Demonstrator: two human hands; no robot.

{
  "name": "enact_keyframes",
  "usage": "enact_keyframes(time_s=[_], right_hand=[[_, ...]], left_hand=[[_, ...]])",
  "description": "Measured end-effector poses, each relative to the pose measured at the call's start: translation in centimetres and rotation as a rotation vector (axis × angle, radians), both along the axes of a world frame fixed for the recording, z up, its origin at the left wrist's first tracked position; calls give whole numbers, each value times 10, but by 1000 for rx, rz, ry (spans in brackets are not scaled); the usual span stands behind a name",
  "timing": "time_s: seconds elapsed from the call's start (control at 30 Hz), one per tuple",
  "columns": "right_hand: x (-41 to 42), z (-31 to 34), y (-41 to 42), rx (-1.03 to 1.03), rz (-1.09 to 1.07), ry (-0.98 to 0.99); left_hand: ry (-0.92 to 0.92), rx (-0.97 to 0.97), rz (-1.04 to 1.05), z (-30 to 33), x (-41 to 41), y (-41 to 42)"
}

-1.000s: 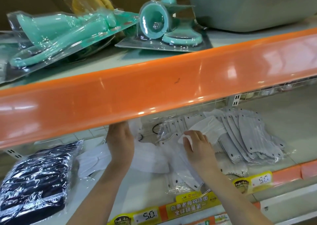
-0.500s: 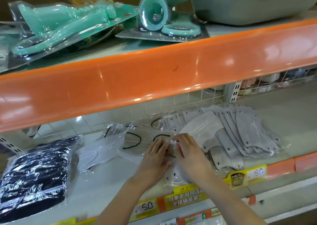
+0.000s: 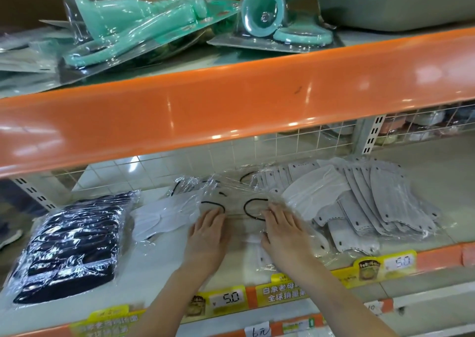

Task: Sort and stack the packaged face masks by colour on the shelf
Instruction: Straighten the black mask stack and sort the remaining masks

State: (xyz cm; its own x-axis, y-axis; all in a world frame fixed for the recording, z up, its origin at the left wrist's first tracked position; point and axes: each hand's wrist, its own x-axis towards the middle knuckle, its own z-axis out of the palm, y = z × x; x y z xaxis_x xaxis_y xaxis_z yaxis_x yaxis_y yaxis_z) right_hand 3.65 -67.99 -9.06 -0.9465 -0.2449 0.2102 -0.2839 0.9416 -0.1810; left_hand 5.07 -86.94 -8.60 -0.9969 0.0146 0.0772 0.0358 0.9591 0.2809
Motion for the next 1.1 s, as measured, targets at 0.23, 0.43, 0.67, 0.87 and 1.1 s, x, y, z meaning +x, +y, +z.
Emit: enact_keyframes(time_s=[0.23, 0.43, 0.67, 0.87, 1.1], right_hand=[[-10, 16, 0, 107, -148, -179], [-22, 15, 0, 120, -287, -224], [-24, 18, -1, 108, -313, -202], [-25, 21, 1, 60, -295, -193], [-20, 21, 10, 44, -175, -177]], left_hand=[[-64, -69, 299, -3, -12, -48], [8, -133, 209, 1, -3, -45], [-72, -153, 126, 9, -1, -32], [16, -102, 172, 25, 2, -35], [278, 388, 463, 55, 0, -69]])
